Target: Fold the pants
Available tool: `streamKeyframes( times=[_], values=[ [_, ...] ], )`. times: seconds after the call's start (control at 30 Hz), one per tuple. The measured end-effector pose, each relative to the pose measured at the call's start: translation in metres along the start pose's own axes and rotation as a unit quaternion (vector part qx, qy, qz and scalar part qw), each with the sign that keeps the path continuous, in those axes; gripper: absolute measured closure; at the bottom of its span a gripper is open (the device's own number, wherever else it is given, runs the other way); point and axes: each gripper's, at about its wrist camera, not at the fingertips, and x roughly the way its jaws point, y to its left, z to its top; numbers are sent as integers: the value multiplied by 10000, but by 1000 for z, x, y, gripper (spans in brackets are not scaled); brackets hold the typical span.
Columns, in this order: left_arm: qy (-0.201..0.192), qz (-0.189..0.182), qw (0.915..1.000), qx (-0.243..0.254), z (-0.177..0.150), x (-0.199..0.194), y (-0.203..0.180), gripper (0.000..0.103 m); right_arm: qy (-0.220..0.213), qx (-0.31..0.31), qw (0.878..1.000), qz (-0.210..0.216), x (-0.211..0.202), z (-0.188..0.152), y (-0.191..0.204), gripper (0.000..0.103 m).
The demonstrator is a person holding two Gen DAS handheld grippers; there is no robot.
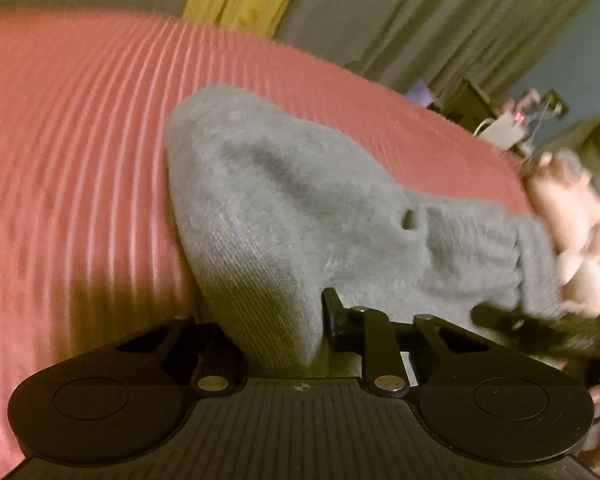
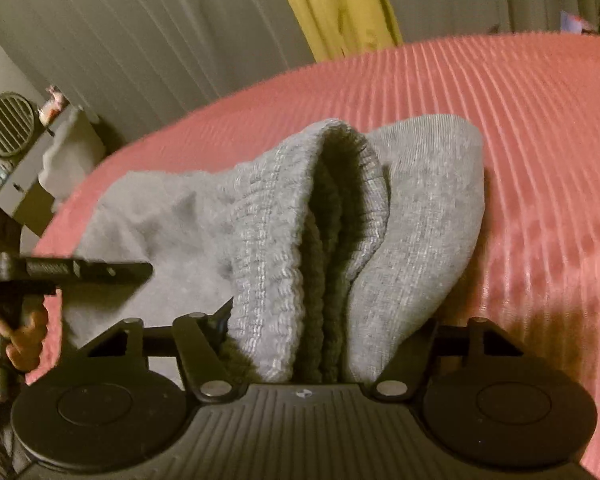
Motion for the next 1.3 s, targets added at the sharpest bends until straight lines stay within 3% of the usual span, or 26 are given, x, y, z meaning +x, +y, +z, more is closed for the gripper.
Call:
streamKeyframes(
  times=[0.13,0.5,0.53,0.57,0.6,0.63,0.67,0.7,0.73,0.8,0.93,1.0,1.1,1.13,1.2,1.3],
  values=[
    [-169,246,9988,388,5,-9,-25,82,-175,-104,9997,163,-12,10,21,43],
    [-641,415,9970,-109,62,-29,-14,82,-578,-30,9979,292,-1,68,46,45],
    [-609,618,9960,-196,68,-25,-10,69,-551,-12,9981,283,4,74,45,43],
    [-602,1000,9927,-318,70,-22,-7,52,-465,-32,9988,175,10,79,45,35],
    [-640,1397,9871,-442,72,-21,-3,44,-320,-119,9992,-184,18,83,47,26],
    [-720,1884,9777,-581,70,-21,3,28,-215,-246,9974,-639,25,86,49,23],
    [-804,2204,9698,-665,66,-23,6,22,-131,-260,9946,-999,31,86,49,16],
    [-851,2316,9668,-663,57,-26,10,21,-113,-219,9896,-1416,33,83,47,9],
    [-794,2203,9704,-591,49,-27,12,19,-180,-229,9841,-1753,32,77,46,6],
    [-554,1960,9777,-515,27,-28,11,19,-388,-389,9838,-1709,26,61,47,5],
    [-407,2062,9770,-371,-19,-24,-5,13,-588,-308,9833,-1695,20,27,46,4],
    [-500,2280,9723,-95,-31,-22,-13,8,-669,-247,9815,-1779,24,18,48,4],
    [-503,2842,9542,792,-32,-10,-19,4,-558,-355,9783,-1962,38,16,46,4],
    [-521,2971,9493,888,-33,-9,-19,4,-549,-463,9771,-2003,37,12,44,4],
    [-511,2929,9526,638,-31,-18,-17,5,-569,-497,9744,-2119,35,10,53,4],
    [-479,2556,9656,34,-38,-37,-14,5,-769,-643,9711,-2166,15,10,68,4]
  ],
)
